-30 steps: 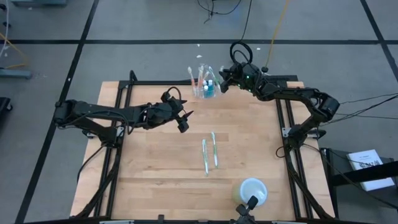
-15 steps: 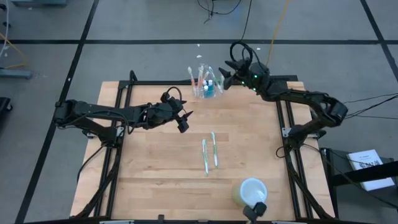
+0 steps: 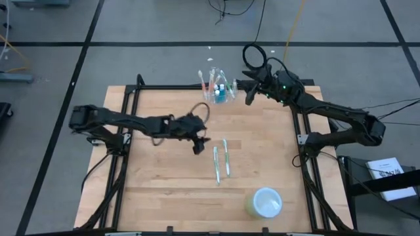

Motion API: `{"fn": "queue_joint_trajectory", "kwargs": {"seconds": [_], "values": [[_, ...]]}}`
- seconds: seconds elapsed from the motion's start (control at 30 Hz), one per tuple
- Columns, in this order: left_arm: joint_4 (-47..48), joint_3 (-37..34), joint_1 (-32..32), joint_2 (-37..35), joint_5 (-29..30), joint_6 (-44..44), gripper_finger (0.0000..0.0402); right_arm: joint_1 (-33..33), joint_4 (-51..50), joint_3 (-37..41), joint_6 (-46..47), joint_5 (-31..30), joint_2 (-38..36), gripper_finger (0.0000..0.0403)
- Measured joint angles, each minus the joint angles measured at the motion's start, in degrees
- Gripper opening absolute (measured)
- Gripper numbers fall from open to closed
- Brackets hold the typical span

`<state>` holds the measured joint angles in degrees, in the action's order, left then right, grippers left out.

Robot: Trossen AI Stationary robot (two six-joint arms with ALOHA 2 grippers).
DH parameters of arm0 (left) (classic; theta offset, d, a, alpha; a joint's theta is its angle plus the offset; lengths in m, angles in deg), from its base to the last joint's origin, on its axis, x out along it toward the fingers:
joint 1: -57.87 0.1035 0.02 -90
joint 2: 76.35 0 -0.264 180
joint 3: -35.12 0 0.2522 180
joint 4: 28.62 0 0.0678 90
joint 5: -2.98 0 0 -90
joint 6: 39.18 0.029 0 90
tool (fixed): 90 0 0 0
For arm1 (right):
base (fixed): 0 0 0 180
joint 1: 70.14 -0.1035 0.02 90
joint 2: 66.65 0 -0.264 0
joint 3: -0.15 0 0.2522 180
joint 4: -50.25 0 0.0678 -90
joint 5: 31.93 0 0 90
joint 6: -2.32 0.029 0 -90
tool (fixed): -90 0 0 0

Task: Pick & Place toothbrushing station
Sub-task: Put the green toothbrush into the transparent organizer

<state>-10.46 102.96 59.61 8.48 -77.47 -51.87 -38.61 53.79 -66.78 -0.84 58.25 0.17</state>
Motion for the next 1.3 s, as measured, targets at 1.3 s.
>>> {"fn": "queue_joint_trajectory", "kwargs": {"seconds": [1.3], "values": [[34.56,25.53,-7.03,32.79,-6.45,-30.90,0.0250,-1.27,-2.61,0.02,-0.87,-0.13,-0.36,0.0210]]}}
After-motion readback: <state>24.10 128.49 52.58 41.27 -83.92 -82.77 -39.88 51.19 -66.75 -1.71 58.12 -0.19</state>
